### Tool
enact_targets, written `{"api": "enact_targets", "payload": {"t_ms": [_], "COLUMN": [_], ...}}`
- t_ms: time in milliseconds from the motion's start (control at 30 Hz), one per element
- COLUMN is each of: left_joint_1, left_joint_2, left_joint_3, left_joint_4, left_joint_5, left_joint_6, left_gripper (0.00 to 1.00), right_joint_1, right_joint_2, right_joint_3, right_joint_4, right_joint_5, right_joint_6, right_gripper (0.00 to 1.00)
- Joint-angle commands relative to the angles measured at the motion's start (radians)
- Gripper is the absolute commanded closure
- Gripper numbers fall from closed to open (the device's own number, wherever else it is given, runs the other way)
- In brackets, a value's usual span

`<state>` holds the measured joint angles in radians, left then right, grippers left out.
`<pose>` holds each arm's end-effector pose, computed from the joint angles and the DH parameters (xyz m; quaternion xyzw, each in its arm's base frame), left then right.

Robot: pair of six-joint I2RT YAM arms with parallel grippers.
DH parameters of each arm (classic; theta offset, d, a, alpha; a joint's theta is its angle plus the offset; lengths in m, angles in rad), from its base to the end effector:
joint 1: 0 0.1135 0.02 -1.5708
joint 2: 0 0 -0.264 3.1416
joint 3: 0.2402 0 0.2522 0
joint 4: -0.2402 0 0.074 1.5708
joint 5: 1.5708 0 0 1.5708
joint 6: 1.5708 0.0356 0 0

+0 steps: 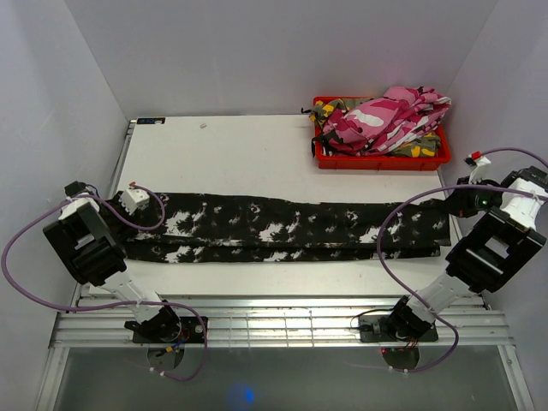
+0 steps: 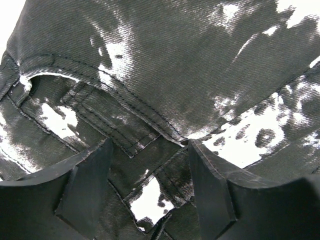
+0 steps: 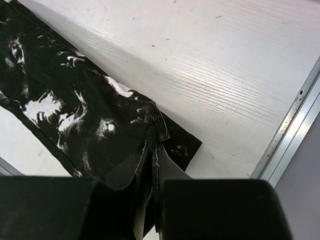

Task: Fold and stack the trousers
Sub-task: Fold the trousers

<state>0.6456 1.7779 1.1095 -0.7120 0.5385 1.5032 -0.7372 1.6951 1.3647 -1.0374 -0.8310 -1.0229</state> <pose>0.2694 0.1801 0.1645 0.4220 0.8622 -0.0455 0.2765 0.2573 -0.1981 0.2568 -0.1701 0.8951 0.1844 0.3686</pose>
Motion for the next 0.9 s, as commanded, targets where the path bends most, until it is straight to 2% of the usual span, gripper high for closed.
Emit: {"api": "enact_targets", "payload": {"t_ms": [0,33,67,133,167,267,367,433,567,600,667,700,733,767,800,867], "left_joint_1": [0.000,0.002,0.003,0.006,0.005,0.008,0.008,0.008,0.009,0.009,0.017,0.034,0.045,0.057,0.081,0.109], "left_joint_2": [0.041,0.038,0.035,0.009,-0.001,-0.063,-0.123,-0.164,-0.209,-0.212,-0.224,-0.222,-0.216,-0.187,-0.164,-0.076], "left_joint_3": [-0.034,-0.033,-0.030,-0.016,-0.008,0.041,0.108,0.113,0.086,0.081,0.060,0.055,0.056,0.075,0.091,0.169], "left_joint_4": [0.057,0.054,0.045,-0.003,-0.029,-0.153,-0.318,-0.387,-0.463,-0.502,-0.512,-0.512,-0.514,-0.514,-0.526,-0.572], "left_joint_5": [-0.077,-0.063,-0.052,0.009,0.033,0.156,0.250,0.261,0.221,0.215,0.204,0.195,0.193,0.190,0.183,0.163], "left_joint_6": [0.014,0.008,0.011,0.012,0.021,0.031,0.051,0.051,0.064,0.075,0.097,0.104,0.133,0.143,0.155,0.247], "left_gripper": [0.25,0.24,0.23,0.20,0.19,0.16,0.15,0.16,0.21,0.22,0.23,0.24,0.25,0.26,0.27,0.29], "right_joint_1": [0.001,0.008,0.013,0.035,0.039,0.052,0.067,0.107,0.272,0.368,0.482,0.606,0.677,0.740,0.897,1.028], "right_joint_2": [0.035,0.041,0.043,0.044,0.040,0.009,-0.040,-0.101,-0.205,-0.245,-0.285,-0.319,-0.333,-0.342,-0.347,-0.328], "right_joint_3": [-0.070,-0.085,-0.099,-0.119,-0.121,-0.093,-0.021,-0.013,-0.100,-0.128,-0.179,-0.226,-0.245,-0.259,-0.275,-0.268], "right_joint_4": [0.130,0.157,0.177,0.212,0.223,0.249,0.183,0.143,0.028,0.030,0.057,0.115,0.146,0.181,0.263,0.312], "right_joint_5": [0.067,0.110,0.130,0.185,0.206,0.259,0.251,0.225,0.213,0.216,0.227,0.233,0.242,0.254,0.291,0.314], "right_joint_6": [-0.028,-0.016,-0.005,0.026,0.038,0.073,0.041,-0.005,-0.085,-0.083,-0.034,-0.004,0.021,0.091,0.134,0.223], "right_gripper": [0.92,0.92,0.80,0.66,0.39,0.02,0.02,0.02,0.14,0.17,0.27,0.30,0.34,0.36,0.37,0.39]}}
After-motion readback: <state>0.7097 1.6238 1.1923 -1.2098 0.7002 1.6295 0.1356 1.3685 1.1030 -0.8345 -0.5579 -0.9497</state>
